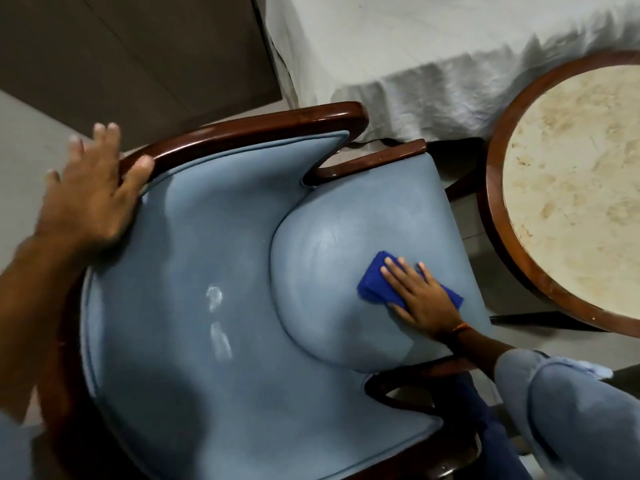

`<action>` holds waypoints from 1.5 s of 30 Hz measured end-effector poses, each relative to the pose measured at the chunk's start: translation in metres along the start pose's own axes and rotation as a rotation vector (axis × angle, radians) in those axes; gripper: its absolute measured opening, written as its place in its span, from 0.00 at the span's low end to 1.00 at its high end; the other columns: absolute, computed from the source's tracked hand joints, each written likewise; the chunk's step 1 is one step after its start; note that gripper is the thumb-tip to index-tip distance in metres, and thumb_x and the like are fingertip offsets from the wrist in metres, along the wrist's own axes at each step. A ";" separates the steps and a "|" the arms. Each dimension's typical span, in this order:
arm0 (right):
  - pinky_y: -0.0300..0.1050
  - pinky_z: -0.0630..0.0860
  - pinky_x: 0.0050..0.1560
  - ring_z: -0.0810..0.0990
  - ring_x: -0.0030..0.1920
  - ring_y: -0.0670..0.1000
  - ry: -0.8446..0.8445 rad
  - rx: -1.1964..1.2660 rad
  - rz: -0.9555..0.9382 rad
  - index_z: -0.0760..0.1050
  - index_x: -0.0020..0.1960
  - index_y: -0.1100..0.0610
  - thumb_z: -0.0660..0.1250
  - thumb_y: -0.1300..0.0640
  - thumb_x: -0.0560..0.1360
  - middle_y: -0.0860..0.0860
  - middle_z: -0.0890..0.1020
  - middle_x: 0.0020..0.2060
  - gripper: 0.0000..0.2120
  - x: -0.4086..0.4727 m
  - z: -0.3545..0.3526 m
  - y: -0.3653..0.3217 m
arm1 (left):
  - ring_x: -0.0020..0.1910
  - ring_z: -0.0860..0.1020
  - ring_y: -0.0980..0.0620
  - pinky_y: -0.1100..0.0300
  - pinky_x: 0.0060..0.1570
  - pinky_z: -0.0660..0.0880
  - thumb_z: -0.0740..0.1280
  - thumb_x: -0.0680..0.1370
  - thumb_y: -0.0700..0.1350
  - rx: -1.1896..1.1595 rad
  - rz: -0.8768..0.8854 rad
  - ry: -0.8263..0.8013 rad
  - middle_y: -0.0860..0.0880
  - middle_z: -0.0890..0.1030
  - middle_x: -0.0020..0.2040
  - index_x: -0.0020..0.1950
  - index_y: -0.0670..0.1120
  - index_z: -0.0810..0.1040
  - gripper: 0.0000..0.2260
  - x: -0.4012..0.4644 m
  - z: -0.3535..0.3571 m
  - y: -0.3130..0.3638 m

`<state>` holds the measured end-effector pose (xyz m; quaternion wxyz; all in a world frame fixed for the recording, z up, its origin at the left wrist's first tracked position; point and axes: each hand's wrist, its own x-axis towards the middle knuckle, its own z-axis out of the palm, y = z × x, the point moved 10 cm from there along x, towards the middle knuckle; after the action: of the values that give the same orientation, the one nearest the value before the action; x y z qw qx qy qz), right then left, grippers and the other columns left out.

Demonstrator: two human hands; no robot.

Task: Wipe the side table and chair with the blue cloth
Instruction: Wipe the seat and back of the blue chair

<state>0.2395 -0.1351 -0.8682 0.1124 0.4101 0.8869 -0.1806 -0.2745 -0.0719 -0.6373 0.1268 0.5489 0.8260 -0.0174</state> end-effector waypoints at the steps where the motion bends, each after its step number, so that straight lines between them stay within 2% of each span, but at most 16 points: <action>1: 0.62 0.61 0.79 0.54 0.84 0.56 -0.003 0.008 0.037 0.55 0.84 0.54 0.60 0.43 0.83 0.52 0.56 0.84 0.34 0.005 -0.003 0.007 | 0.86 0.48 0.42 0.31 0.79 0.50 0.45 0.80 0.74 -0.045 0.041 -0.013 0.51 0.50 0.87 0.84 0.59 0.40 0.37 -0.012 0.007 -0.008; 3: 0.62 0.59 0.80 0.53 0.84 0.56 -0.017 0.043 0.060 0.54 0.84 0.54 0.61 0.49 0.83 0.52 0.55 0.84 0.32 0.021 -0.012 0.024 | 0.86 0.45 0.47 0.36 0.81 0.48 0.47 0.81 0.72 -0.071 0.160 -0.033 0.59 0.44 0.86 0.83 0.66 0.38 0.33 -0.043 0.021 -0.009; 5: 0.60 0.53 0.83 0.51 0.84 0.55 -0.002 0.184 0.106 0.55 0.84 0.54 0.60 0.53 0.85 0.51 0.54 0.84 0.30 0.043 -0.030 0.050 | 0.86 0.41 0.50 0.39 0.81 0.48 0.47 0.82 0.69 -0.017 0.255 -0.014 0.61 0.39 0.84 0.84 0.63 0.40 0.33 -0.069 0.036 0.004; 9: 0.55 0.50 0.84 0.55 0.84 0.56 0.119 0.618 0.355 0.57 0.83 0.57 0.57 0.56 0.87 0.54 0.59 0.83 0.26 0.073 -0.067 0.100 | 0.86 0.43 0.45 0.40 0.82 0.51 0.50 0.82 0.65 0.042 0.307 0.026 0.47 0.44 0.87 0.87 0.46 0.45 0.38 -0.084 0.069 0.067; 11: 0.50 0.57 0.82 0.66 0.79 0.55 0.195 0.815 0.448 0.61 0.82 0.59 0.58 0.56 0.87 0.56 0.69 0.79 0.24 0.077 -0.073 0.085 | 0.86 0.47 0.42 0.40 0.83 0.52 0.51 0.82 0.65 0.055 0.325 0.008 0.42 0.47 0.87 0.86 0.40 0.48 0.41 -0.082 0.077 0.098; 13: 0.56 0.62 0.80 0.73 0.71 0.53 0.239 1.087 0.483 0.66 0.78 0.64 0.58 0.59 0.87 0.59 0.76 0.72 0.21 0.084 -0.073 0.036 | 0.86 0.47 0.43 0.41 0.83 0.53 0.50 0.82 0.66 0.054 0.361 0.009 0.42 0.48 0.87 0.86 0.40 0.48 0.41 -0.082 0.077 0.117; 16: 0.57 0.55 0.83 0.63 0.80 0.54 0.254 1.390 0.444 0.59 0.82 0.62 0.56 0.61 0.87 0.59 0.64 0.81 0.24 0.102 -0.074 -0.063 | 0.86 0.47 0.45 0.42 0.83 0.55 0.49 0.83 0.67 0.050 0.393 0.037 0.44 0.48 0.87 0.86 0.41 0.48 0.40 -0.083 0.068 0.133; 18: 0.50 0.44 0.85 0.47 0.85 0.52 0.295 1.377 0.423 0.47 0.84 0.58 0.55 0.59 0.88 0.53 0.49 0.85 0.28 0.103 -0.075 -0.108 | 0.86 0.47 0.46 0.42 0.83 0.56 0.51 0.83 0.66 0.035 0.395 0.057 0.44 0.48 0.87 0.86 0.42 0.48 0.39 -0.083 0.059 0.141; 20: 0.50 0.38 0.83 0.39 0.84 0.49 0.289 1.243 0.409 0.43 0.85 0.53 0.55 0.56 0.88 0.48 0.43 0.85 0.30 0.099 -0.073 -0.127 | 0.86 0.47 0.47 0.43 0.83 0.55 0.53 0.84 0.65 0.019 0.397 0.070 0.45 0.48 0.87 0.86 0.42 0.48 0.39 -0.083 0.051 0.146; 25: 0.65 0.41 0.83 0.35 0.83 0.54 -0.065 0.965 -0.024 0.42 0.83 0.52 0.57 0.53 0.87 0.47 0.38 0.83 0.32 0.057 -0.058 -0.188 | 0.86 0.46 0.49 0.46 0.84 0.54 0.54 0.84 0.64 0.002 0.377 0.108 0.47 0.47 0.87 0.86 0.43 0.48 0.38 -0.088 0.020 0.125; 29: 0.65 0.39 0.83 0.33 0.83 0.54 -0.352 0.815 -0.522 0.40 0.84 0.44 0.54 0.41 0.86 0.45 0.36 0.84 0.33 -0.028 -0.039 -0.240 | 0.86 0.47 0.48 0.44 0.83 0.58 0.55 0.84 0.64 0.064 0.331 0.125 0.46 0.48 0.87 0.86 0.43 0.48 0.39 -0.101 -0.008 0.082; 32: 0.63 0.40 0.83 0.33 0.83 0.50 -0.442 0.796 -0.617 0.38 0.83 0.39 0.52 0.41 0.86 0.41 0.35 0.83 0.32 -0.023 -0.049 -0.280 | 0.86 0.47 0.46 0.42 0.82 0.57 0.55 0.83 0.65 0.134 0.265 0.146 0.45 0.48 0.87 0.86 0.42 0.48 0.40 -0.113 -0.039 0.037; 36: 0.61 0.41 0.84 0.33 0.83 0.49 -0.338 0.836 -0.419 0.36 0.82 0.42 0.54 0.47 0.87 0.38 0.33 0.80 0.32 0.035 -0.067 -0.336 | 0.86 0.48 0.45 0.41 0.82 0.57 0.57 0.83 0.64 0.147 0.215 0.157 0.45 0.48 0.87 0.86 0.42 0.48 0.40 -0.121 -0.056 -0.001; 38: 0.62 0.43 0.83 0.36 0.84 0.51 -0.218 0.917 -0.198 0.39 0.83 0.49 0.55 0.50 0.87 0.41 0.37 0.81 0.32 0.075 -0.080 -0.350 | 0.86 0.47 0.45 0.41 0.82 0.57 0.57 0.83 0.64 0.143 0.197 0.149 0.45 0.48 0.87 0.86 0.42 0.48 0.40 -0.124 -0.054 -0.014; 43: 0.62 0.41 0.82 0.39 0.84 0.53 0.041 1.407 0.435 0.37 0.84 0.50 0.52 0.46 0.87 0.46 0.38 0.84 0.33 0.166 -0.131 -0.342 | 0.86 0.46 0.46 0.41 0.82 0.57 0.55 0.84 0.64 0.159 0.157 0.137 0.45 0.47 0.87 0.86 0.43 0.46 0.39 -0.133 -0.051 -0.045; 45: 0.63 0.44 0.83 0.39 0.85 0.53 0.097 1.460 0.532 0.36 0.84 0.52 0.51 0.46 0.87 0.47 0.38 0.84 0.33 0.181 -0.134 -0.336 | 0.86 0.47 0.46 0.40 0.82 0.57 0.55 0.84 0.64 0.165 0.148 0.141 0.45 0.47 0.87 0.86 0.43 0.46 0.39 -0.134 -0.053 -0.051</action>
<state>-0.1412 -0.1566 -0.7330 -0.1854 0.5866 0.4191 -0.6678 -0.2826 -0.2039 -0.5609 0.0237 0.6167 0.7860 -0.0372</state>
